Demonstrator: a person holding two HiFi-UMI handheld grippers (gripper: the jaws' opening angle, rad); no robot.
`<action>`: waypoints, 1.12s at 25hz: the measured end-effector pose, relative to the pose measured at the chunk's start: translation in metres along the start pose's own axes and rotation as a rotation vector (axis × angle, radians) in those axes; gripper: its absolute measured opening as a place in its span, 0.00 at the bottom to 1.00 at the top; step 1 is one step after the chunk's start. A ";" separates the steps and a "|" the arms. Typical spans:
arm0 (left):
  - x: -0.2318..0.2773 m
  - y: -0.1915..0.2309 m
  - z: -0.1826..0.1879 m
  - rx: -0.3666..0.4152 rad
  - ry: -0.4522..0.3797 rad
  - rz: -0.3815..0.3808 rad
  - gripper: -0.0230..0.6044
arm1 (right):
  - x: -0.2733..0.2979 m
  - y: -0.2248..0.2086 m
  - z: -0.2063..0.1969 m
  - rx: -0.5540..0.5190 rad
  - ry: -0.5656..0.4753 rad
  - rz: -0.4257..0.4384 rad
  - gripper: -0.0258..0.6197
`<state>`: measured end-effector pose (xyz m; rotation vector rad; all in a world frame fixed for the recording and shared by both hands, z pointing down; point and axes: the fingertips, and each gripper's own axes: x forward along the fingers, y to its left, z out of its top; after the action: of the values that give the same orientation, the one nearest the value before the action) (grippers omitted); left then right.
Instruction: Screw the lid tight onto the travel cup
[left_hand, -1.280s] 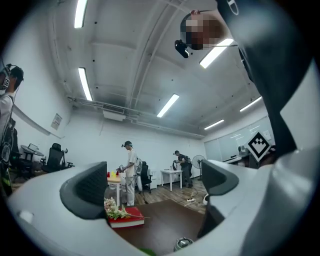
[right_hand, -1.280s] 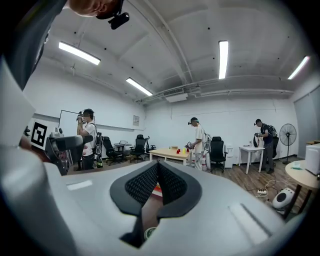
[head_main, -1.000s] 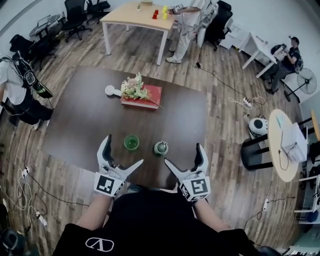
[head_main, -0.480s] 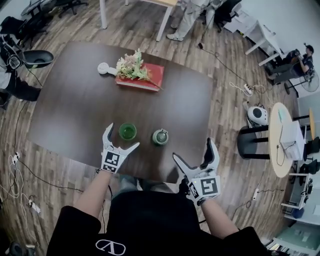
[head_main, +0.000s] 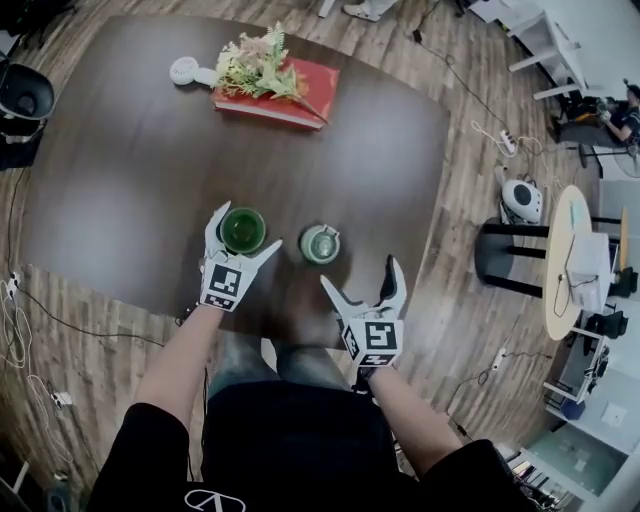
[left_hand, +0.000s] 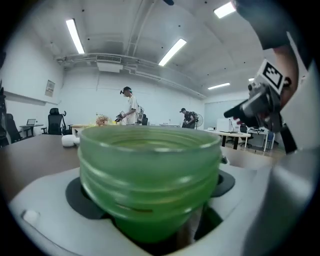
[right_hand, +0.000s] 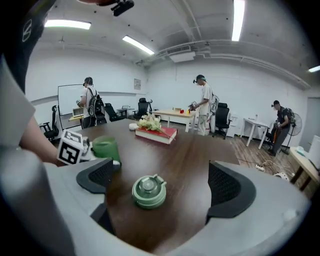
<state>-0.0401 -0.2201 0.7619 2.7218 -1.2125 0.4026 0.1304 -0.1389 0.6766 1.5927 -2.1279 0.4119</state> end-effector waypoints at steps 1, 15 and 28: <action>0.003 0.001 0.001 -0.008 -0.003 0.001 0.83 | 0.013 0.001 -0.017 0.009 0.029 -0.009 0.97; 0.013 0.000 0.005 -0.031 -0.025 -0.043 0.77 | 0.114 0.019 -0.100 0.129 0.193 -0.145 0.96; 0.013 -0.004 0.006 -0.019 -0.023 -0.061 0.75 | 0.113 0.036 -0.095 0.049 0.193 -0.054 0.74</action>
<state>-0.0275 -0.2283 0.7597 2.7467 -1.1296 0.3525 0.0857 -0.1748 0.8173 1.5657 -1.9398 0.5796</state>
